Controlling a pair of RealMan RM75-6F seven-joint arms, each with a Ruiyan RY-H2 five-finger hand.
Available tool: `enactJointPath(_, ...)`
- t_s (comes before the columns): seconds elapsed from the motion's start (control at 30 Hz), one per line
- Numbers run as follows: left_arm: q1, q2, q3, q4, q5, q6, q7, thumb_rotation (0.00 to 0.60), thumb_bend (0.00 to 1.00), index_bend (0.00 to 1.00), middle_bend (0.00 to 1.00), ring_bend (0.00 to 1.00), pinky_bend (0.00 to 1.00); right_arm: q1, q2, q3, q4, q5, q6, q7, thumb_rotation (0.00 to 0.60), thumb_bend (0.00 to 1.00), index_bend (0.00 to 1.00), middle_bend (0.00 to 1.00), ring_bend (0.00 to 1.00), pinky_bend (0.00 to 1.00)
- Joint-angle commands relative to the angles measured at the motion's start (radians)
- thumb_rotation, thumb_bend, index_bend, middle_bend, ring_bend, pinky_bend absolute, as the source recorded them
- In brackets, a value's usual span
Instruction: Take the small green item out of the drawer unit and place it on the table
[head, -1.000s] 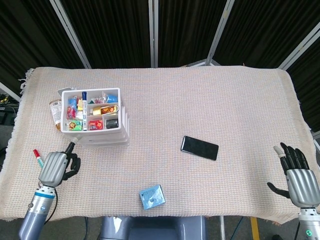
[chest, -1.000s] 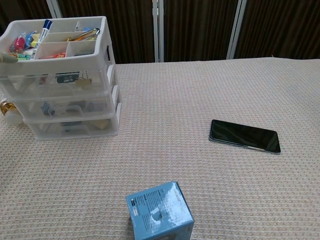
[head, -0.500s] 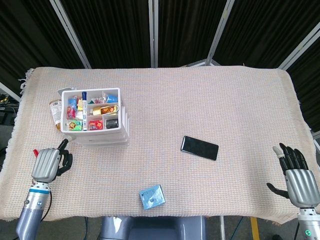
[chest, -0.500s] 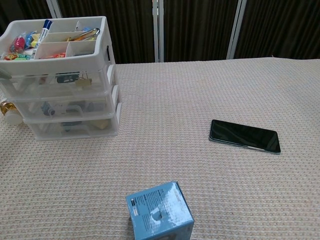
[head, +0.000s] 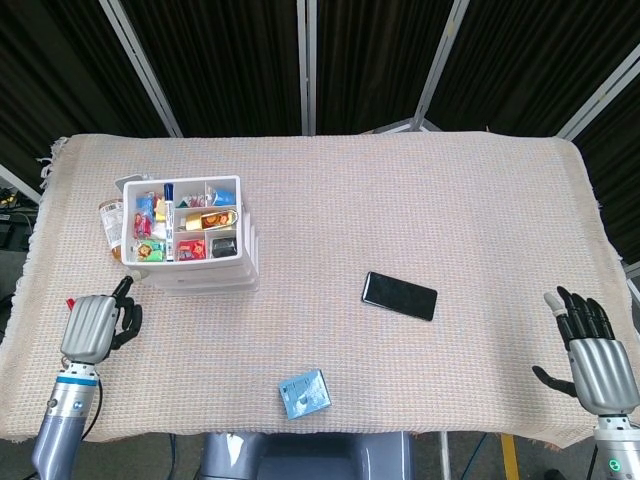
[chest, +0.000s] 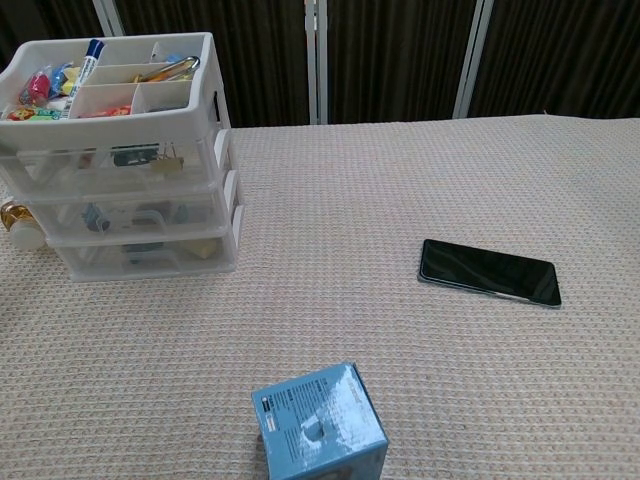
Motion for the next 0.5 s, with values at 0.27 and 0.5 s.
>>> enactJointPath(0.27,-0.015,-0.017,-0.016,0.028,-0.049,-0.034,0.036,0.600,0.64,0.20,0.82,0.83,0.74,0.000,-0.001,0.000,0.001,0.001,-0.002,0.000,0.600,0.02,0.00,0.00,0.00,0.00)
enactJointPath(0.5,-0.019,-0.018,-0.016,0.031,-0.064,-0.049,0.042,0.600,0.64,0.32,0.82,0.83,0.74,0.001,-0.001,0.000,0.001,0.003,-0.003,-0.001,0.600,0.02,0.00,0.00,0.00,0.00)
